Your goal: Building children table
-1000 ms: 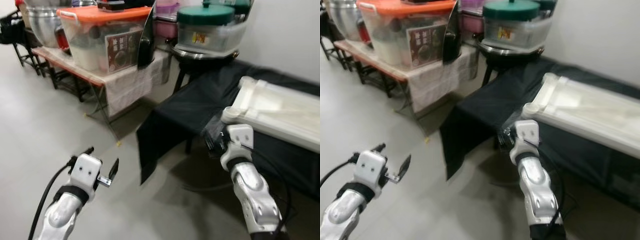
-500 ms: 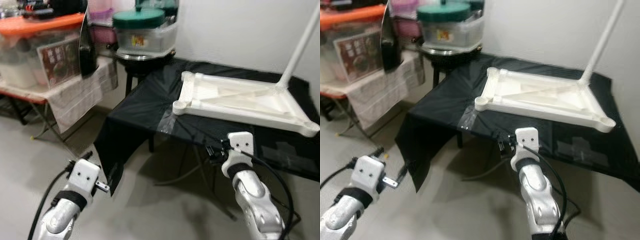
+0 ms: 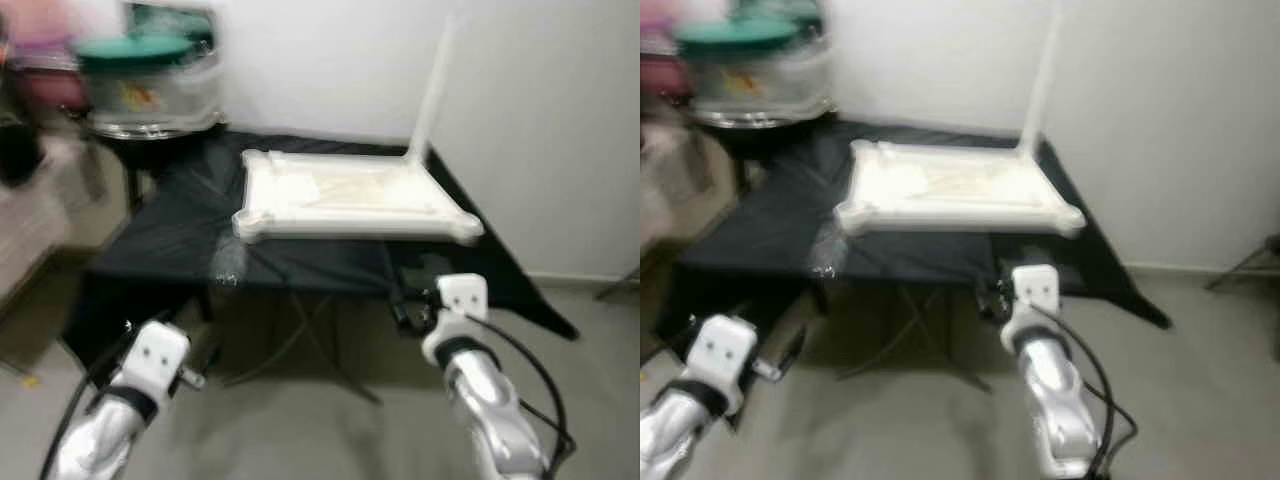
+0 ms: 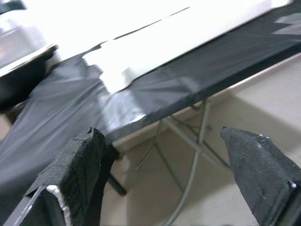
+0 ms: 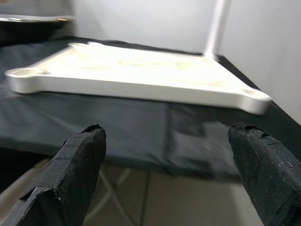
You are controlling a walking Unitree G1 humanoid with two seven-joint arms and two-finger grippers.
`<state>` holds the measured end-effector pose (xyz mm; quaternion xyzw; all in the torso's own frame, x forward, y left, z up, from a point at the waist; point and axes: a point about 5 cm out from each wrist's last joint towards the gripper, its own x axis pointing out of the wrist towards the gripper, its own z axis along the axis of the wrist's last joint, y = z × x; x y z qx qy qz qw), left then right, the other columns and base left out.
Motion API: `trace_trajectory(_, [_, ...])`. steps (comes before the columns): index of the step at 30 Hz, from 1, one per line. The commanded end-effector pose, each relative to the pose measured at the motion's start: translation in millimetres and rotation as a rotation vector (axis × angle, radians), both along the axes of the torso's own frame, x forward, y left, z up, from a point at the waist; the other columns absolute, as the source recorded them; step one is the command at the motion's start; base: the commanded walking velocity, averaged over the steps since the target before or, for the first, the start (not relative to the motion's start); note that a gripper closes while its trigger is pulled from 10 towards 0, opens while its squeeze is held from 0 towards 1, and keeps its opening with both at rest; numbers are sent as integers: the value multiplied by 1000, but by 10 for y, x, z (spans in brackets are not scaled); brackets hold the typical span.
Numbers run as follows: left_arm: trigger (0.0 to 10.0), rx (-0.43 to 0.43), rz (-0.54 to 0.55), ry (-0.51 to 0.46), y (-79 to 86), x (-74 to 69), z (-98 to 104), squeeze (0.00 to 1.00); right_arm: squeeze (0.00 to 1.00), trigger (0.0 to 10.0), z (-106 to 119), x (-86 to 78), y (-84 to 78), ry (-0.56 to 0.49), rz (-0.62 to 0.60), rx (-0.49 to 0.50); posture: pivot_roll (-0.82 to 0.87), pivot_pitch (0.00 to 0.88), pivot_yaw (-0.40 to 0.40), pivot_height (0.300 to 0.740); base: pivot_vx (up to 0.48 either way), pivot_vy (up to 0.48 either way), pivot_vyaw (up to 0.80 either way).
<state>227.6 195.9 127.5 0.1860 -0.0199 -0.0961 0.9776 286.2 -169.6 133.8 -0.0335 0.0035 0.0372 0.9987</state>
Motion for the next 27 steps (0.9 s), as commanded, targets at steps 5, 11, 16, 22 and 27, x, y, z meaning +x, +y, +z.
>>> trace_trajectory(5, [10000,5,-19,-3,-44,5,-10,0,0,10000,-33,9,-77,26,-28,-27,1,0,-41,740,0,0,-800])
trace_trajectory(11, [10000,8,-20,-6,-34,12,0,0,0,10000,-106,-1,-73,56,-27,-33,3,0,-42,740,0,0,-800])
trace_trajectory(16, [10000,5,-21,-6,-39,17,-4,0,0,10000,-87,-1,-68,53,-26,-34,-2,0,-41,740,0,0,-800])
trace_trajectory(22, [10000,1,-25,-4,-59,14,-17,0,0,10000,-102,-13,-91,61,-30,-46,-12,0,-37,740,0,0,-800])
trace_trajectory(27, [10000,2,-26,-4,-51,15,-16,0,0,10000,-117,-12,-98,68,-38,-64,-9,0,-36,740,0,0,-736])
